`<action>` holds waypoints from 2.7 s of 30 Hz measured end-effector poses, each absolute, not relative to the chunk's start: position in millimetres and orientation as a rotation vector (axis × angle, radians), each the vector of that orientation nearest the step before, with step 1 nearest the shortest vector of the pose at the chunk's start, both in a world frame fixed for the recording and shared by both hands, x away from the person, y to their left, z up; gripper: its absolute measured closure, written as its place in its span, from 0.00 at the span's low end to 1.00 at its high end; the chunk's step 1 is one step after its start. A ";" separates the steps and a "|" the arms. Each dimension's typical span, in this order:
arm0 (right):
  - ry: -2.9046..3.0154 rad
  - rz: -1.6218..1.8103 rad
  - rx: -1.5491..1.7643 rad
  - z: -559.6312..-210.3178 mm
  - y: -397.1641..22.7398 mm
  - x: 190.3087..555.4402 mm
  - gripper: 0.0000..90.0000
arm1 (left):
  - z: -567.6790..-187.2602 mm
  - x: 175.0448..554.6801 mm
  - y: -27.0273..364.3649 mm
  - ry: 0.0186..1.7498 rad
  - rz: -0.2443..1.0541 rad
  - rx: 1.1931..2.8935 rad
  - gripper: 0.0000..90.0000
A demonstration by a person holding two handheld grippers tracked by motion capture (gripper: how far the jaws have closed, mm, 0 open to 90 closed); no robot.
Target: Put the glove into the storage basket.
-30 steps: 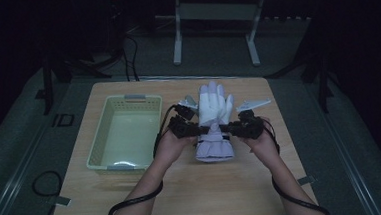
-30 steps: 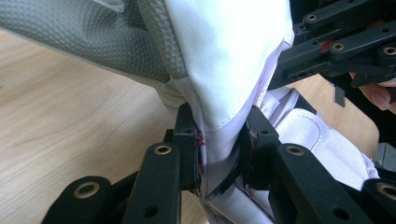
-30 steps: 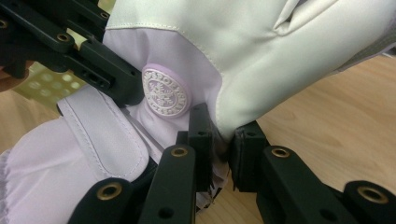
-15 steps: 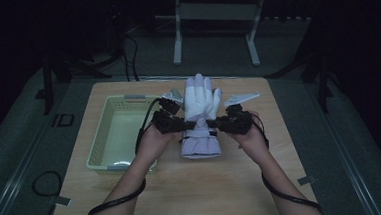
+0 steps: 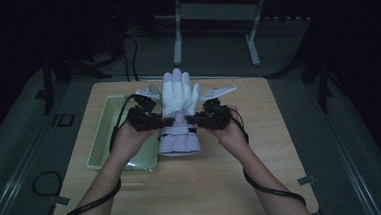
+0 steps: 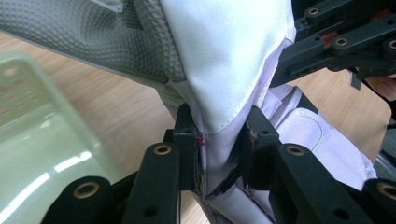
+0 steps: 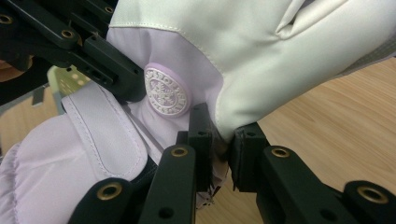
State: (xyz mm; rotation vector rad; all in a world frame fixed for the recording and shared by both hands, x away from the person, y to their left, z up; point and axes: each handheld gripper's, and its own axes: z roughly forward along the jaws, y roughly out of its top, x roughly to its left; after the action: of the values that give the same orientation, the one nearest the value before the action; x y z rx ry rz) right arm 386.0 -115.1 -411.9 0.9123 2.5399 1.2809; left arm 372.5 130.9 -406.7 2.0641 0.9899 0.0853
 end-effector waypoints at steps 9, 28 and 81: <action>2.566 1.314 0.883 -410.5 -67.9 388.2 0.89 | -399.5 363.9 173.4 1.052 0.131 2.073 0.80; 2.612 1.316 0.876 -431.7 15.5 395.4 0.90 | -414.0 363.8 246.0 1.140 0.169 2.104 0.80; 2.697 1.140 1.060 -487.5 33.7 411.0 0.36 | -519.3 385.3 225.4 1.329 0.339 2.307 0.34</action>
State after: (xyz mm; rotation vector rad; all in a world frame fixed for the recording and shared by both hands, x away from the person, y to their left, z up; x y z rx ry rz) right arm 411.0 33.7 -487.5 1.0599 2.6967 1.1399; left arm 385.3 225.4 -519.3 2.3071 1.3295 0.3392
